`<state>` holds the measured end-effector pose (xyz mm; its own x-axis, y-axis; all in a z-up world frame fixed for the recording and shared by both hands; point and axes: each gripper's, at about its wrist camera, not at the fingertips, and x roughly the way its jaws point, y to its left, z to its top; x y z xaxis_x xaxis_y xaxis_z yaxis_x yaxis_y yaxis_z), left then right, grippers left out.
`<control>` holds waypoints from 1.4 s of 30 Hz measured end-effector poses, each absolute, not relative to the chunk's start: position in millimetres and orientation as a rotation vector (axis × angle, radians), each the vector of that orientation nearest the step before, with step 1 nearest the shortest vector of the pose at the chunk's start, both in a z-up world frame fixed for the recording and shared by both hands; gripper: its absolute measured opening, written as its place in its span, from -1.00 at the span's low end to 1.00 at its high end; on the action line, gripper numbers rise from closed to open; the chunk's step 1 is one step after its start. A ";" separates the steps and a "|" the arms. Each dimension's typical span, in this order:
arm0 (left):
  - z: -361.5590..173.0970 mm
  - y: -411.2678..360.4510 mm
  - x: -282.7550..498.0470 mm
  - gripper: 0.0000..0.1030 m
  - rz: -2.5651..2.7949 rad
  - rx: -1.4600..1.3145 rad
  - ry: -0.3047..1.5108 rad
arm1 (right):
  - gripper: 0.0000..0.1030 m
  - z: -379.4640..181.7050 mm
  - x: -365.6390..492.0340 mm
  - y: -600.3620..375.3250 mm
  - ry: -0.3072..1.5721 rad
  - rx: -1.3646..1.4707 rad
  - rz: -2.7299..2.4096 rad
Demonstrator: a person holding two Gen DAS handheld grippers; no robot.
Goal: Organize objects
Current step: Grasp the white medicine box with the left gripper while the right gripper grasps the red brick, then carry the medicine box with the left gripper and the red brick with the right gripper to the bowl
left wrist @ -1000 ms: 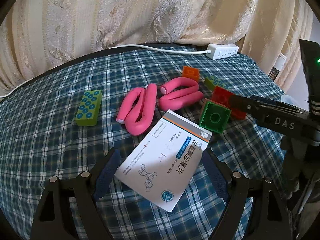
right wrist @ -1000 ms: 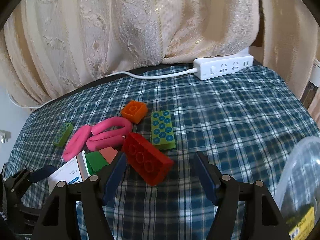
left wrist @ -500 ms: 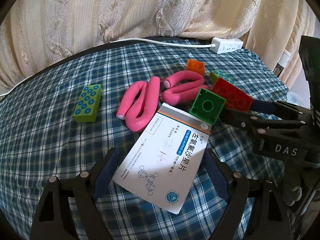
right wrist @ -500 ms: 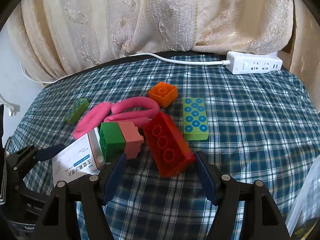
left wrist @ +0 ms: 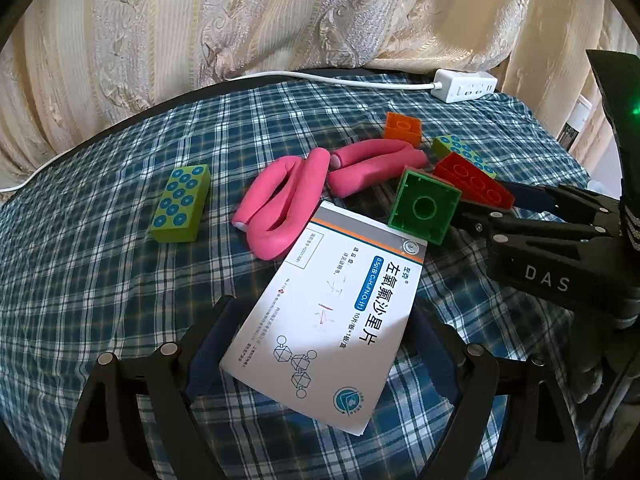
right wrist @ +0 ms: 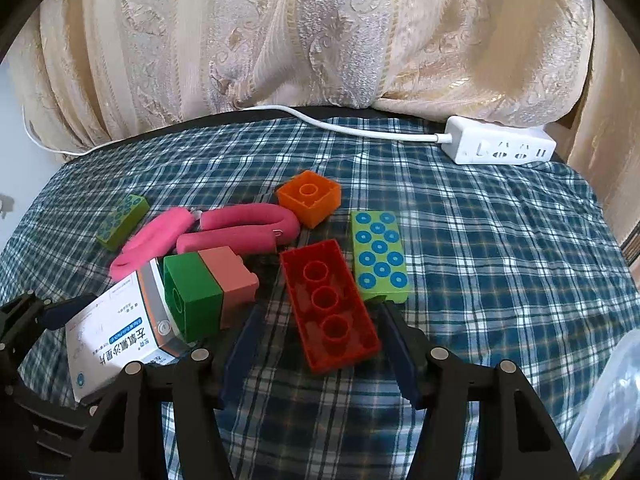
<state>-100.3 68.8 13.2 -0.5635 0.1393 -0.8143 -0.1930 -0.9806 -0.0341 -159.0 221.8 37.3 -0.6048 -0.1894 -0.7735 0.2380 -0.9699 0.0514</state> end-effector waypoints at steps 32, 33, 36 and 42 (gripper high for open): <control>42.7 67.3 -73.3 0.25 2.657 -1.263 0.024 | -0.35 65.0 -92.2 261.3 -0.268 1.147 -2.657; 43.7 68.1 -72.1 0.25 2.654 -1.261 0.027 | -0.35 65.4 -89.6 262.5 -0.275 1.145 -2.660; 45.9 69.8 -69.4 0.25 2.653 -1.253 0.031 | -0.35 68.5 -81.9 267.1 -0.293 1.133 -2.671; 55.0 72.8 -60.5 0.25 2.665 -1.212 0.027 | -0.35 77.5 -64.7 284.1 -0.335 1.097 -2.710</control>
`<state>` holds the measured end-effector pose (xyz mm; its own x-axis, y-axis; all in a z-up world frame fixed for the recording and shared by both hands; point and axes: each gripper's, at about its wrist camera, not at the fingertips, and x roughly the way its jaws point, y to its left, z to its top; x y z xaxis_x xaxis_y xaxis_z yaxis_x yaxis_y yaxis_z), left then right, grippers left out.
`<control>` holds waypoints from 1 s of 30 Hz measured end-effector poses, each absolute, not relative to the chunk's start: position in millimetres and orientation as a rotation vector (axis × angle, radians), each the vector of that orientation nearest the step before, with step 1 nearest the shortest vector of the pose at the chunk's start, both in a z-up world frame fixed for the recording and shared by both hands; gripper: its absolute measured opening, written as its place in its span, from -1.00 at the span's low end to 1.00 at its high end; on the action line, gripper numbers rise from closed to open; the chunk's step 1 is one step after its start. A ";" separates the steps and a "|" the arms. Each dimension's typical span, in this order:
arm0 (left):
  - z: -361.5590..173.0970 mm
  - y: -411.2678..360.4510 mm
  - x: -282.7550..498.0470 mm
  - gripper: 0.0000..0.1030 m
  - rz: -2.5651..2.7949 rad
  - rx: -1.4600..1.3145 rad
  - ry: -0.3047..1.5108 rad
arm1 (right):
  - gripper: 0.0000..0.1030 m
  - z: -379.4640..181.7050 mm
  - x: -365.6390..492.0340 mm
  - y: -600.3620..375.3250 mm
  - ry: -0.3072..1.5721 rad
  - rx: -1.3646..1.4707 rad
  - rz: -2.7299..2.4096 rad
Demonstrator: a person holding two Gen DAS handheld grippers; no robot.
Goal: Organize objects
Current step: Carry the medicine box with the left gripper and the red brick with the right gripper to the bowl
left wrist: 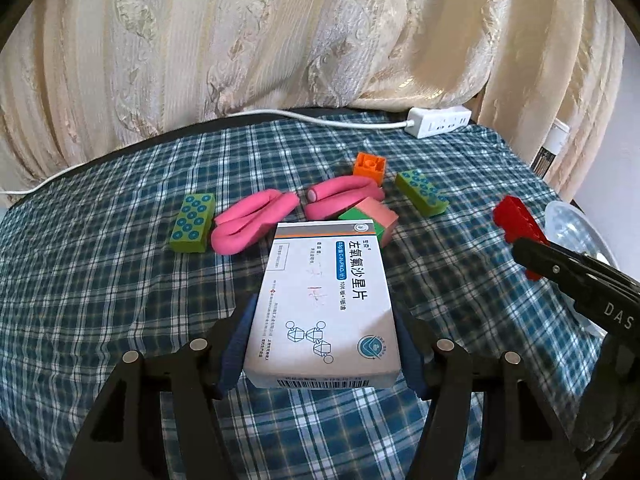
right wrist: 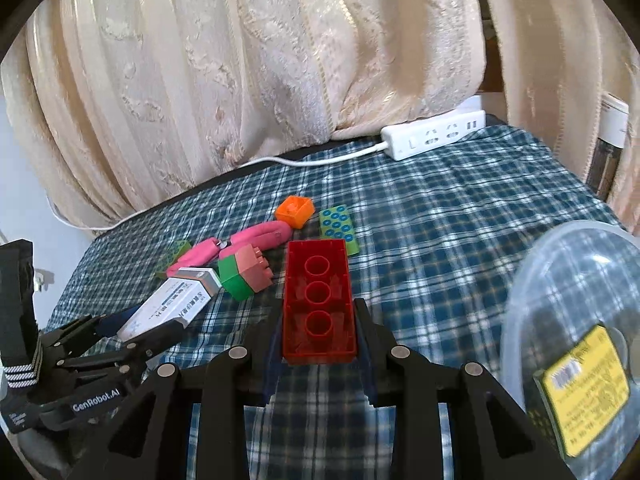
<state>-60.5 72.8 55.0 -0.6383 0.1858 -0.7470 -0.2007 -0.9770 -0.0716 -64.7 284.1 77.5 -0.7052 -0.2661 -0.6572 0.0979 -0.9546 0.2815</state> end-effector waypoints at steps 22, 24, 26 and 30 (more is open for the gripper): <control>75.0 132.1 -27.8 0.25 2.610 -1.085 0.136 | -0.35 84.4 -4.7 377.2 -0.506 1.060 -2.923; 76.5 139.4 -26.4 0.25 2.601 -1.079 0.147 | -0.35 82.4 0.3 387.2 -0.523 1.068 -2.940; 77.8 148.2 -25.6 0.25 2.589 -1.073 0.159 | -0.35 80.4 5.3 397.8 -0.539 1.073 -2.957; 79.7 167.9 -23.8 0.25 2.558 -1.059 0.187 | -0.35 78.0 14.7 414.7 -0.565 1.074 -2.988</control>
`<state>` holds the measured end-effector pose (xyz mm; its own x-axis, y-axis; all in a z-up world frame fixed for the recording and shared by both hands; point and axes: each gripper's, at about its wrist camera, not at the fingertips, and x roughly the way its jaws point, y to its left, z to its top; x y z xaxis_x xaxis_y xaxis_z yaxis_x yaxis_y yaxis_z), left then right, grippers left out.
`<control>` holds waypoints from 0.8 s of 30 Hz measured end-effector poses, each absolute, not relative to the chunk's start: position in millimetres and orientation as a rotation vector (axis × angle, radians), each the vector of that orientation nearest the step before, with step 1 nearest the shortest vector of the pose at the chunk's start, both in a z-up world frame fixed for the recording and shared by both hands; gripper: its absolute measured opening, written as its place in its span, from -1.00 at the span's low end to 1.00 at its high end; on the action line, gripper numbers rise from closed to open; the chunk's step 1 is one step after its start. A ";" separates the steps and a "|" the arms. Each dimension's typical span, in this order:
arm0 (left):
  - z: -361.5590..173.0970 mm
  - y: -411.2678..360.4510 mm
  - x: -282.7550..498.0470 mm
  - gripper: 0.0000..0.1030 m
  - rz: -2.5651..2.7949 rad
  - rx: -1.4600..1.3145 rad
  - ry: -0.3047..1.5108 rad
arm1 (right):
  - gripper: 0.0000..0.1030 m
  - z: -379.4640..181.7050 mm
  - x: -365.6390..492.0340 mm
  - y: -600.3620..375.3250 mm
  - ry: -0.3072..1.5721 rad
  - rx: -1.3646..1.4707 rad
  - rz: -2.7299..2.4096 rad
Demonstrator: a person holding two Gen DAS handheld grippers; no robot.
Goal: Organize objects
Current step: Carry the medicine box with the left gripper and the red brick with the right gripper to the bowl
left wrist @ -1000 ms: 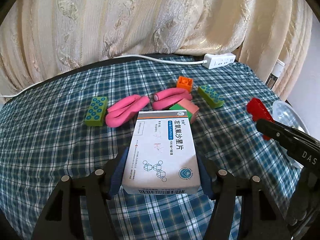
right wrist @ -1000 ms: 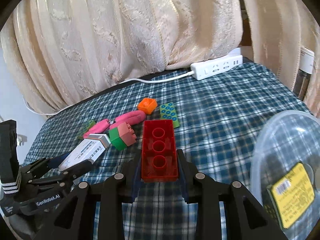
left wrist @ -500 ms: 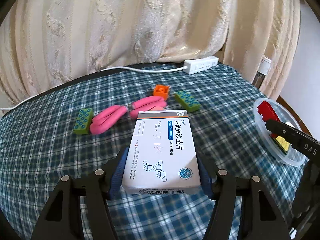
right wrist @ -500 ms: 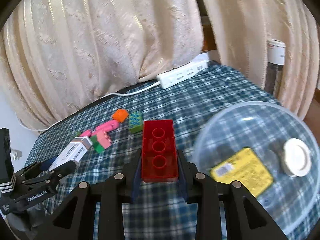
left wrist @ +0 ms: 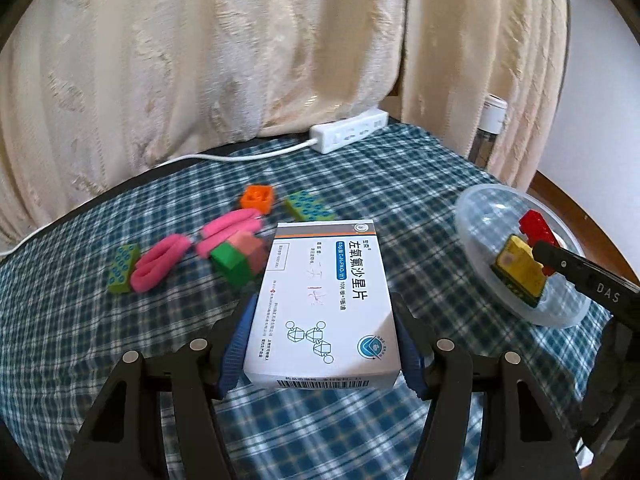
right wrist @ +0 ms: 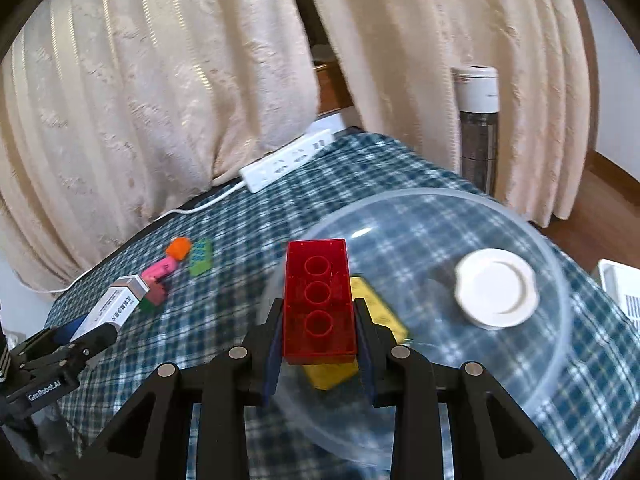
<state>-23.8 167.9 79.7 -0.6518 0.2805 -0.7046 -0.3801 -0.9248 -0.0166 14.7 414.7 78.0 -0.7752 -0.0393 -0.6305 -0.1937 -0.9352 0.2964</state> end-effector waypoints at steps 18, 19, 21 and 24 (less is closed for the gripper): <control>90.6 259.4 -18.2 0.25 2.436 -0.976 0.338 | -0.35 65.6 34.0 464.5 0.608 -0.982 2.775; 90.5 263.8 -18.0 0.25 2.433 -0.974 0.345 | -0.35 65.2 34.8 466.2 0.609 -0.980 2.774; 90.8 271.9 -17.8 0.25 2.426 -0.968 0.359 | -0.35 65.2 36.8 470.3 0.613 -0.973 2.772; 92.3 285.5 -17.8 0.25 2.418 -0.948 0.379 | -0.35 65.4 40.2 476.4 0.625 -0.962 2.770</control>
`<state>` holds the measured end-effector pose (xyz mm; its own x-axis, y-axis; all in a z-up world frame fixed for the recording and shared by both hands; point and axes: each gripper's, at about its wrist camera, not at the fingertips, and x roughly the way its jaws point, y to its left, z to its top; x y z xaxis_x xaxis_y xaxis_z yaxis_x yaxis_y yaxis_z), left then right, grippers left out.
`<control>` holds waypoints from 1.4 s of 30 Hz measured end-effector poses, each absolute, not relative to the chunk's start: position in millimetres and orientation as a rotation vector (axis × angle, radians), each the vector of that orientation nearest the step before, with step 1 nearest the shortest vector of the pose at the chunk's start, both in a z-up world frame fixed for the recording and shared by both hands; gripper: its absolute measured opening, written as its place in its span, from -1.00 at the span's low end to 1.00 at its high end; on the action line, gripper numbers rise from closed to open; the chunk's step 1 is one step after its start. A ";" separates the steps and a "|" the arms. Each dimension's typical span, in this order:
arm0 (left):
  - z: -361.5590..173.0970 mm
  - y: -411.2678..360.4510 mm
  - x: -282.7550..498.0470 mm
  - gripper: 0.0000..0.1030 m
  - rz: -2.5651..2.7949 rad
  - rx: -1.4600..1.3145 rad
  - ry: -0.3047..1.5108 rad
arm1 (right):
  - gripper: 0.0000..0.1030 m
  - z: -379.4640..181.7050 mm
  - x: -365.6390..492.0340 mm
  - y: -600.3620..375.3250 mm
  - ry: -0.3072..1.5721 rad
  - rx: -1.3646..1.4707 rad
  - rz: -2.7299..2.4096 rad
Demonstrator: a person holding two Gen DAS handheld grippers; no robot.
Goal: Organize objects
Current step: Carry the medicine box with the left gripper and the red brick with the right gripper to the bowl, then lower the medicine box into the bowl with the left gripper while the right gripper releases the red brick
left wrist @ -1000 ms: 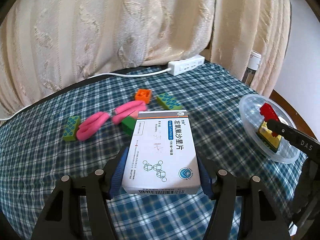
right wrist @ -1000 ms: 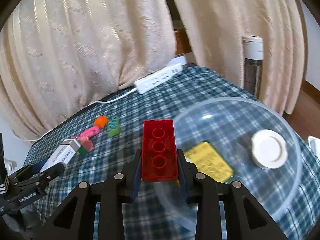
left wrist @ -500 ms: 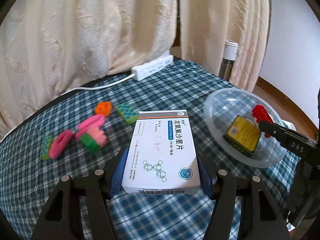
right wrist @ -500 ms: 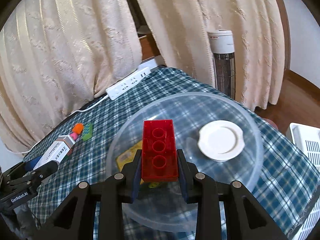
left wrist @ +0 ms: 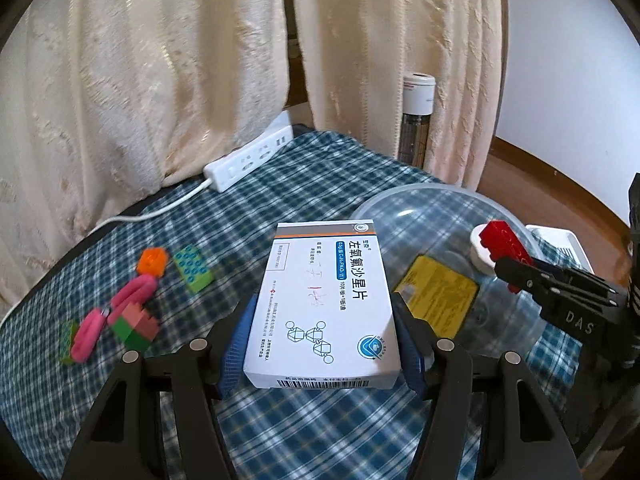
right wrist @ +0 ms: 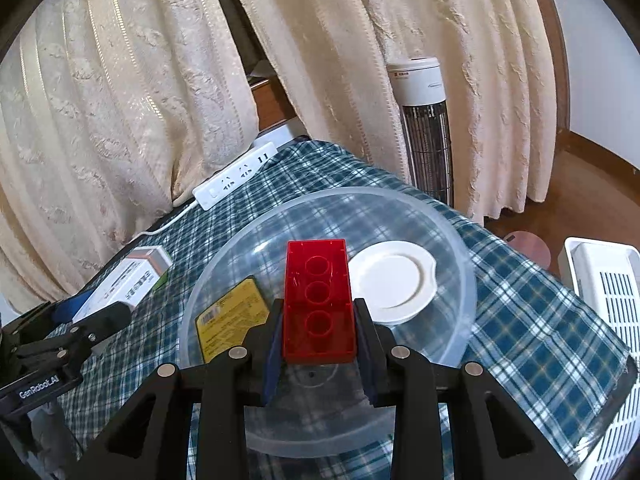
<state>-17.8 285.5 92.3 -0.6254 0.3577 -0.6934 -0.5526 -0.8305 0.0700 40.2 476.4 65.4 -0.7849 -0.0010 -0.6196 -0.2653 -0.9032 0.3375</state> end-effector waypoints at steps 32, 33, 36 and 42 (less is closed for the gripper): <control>89.3 383.7 -25.4 0.29 2.343 -0.879 0.531 | -0.33 65.4 54.1 501.2 0.623 -0.911 2.767; 88.7 384.6 -26.2 0.35 2.337 -0.886 0.533 | -0.33 65.2 53.5 500.5 0.624 -0.912 2.766; 87.9 383.8 -27.0 0.51 2.342 -0.891 0.527 | -0.16 64.3 53.7 500.7 0.640 -0.909 2.767; 91.5 374.2 -28.9 0.51 2.385 -0.881 0.520 | -0.01 64.7 54.7 497.0 0.644 -0.901 2.770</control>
